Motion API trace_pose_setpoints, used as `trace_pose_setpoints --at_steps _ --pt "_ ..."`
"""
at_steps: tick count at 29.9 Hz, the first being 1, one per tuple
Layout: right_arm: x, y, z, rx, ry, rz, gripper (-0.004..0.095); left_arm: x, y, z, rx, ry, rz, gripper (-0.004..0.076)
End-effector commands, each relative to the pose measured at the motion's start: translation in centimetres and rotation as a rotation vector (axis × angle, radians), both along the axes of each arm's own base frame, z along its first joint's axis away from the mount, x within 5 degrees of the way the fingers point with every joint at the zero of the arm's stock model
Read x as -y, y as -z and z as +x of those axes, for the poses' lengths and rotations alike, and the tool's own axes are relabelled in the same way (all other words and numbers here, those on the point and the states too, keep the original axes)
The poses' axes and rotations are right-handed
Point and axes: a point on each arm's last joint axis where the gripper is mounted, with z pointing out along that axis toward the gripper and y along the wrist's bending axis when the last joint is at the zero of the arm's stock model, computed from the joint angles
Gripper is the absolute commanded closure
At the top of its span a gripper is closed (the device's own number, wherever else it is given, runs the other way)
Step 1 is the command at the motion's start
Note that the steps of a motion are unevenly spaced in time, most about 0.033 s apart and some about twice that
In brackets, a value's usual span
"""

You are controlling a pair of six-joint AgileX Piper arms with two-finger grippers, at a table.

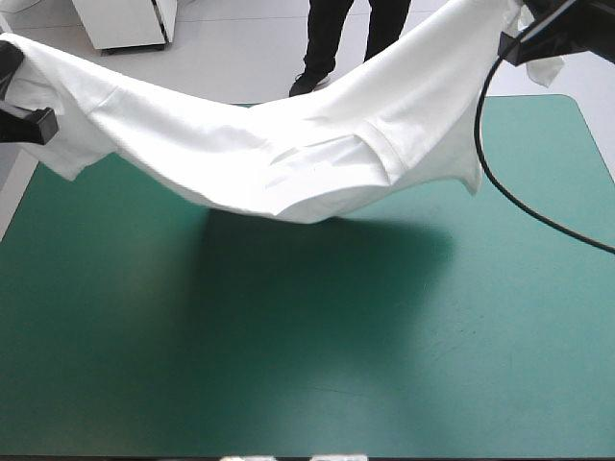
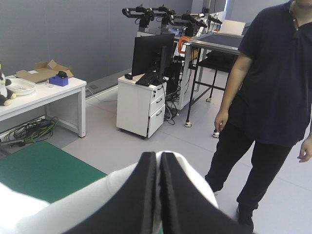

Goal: Fold the cloth

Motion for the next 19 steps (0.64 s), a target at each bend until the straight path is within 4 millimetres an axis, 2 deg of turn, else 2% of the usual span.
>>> trace_pose_setpoints --at_steps 1,6,11,16,19 --pt "0.1 -2.2 -4.0 0.145 0.008 0.041 0.0925 0.4 -1.8 -3.1 0.152 0.029 -0.051 0.0733" --pt "-0.2 -2.4 -6.9 0.151 -0.008 0.024 0.0925 0.9 -2.4 -5.8 0.206 0.084 -0.072 0.0733" --pt "-0.3 -1.6 -8.5 0.116 -0.015 0.008 0.0925 1.4 -4.0 -9.0 0.308 0.142 -0.078 0.0733" --pt "-0.3 0.1 -7.7 0.026 -0.019 0.002 0.0925 1.8 -4.8 -10.5 0.374 0.188 -0.089 0.0733" --pt "-0.3 1.1 -6.5 -0.026 -0.02 -0.003 0.0925 1.9 -4.8 -9.3 0.347 0.2 -0.097 0.0733"
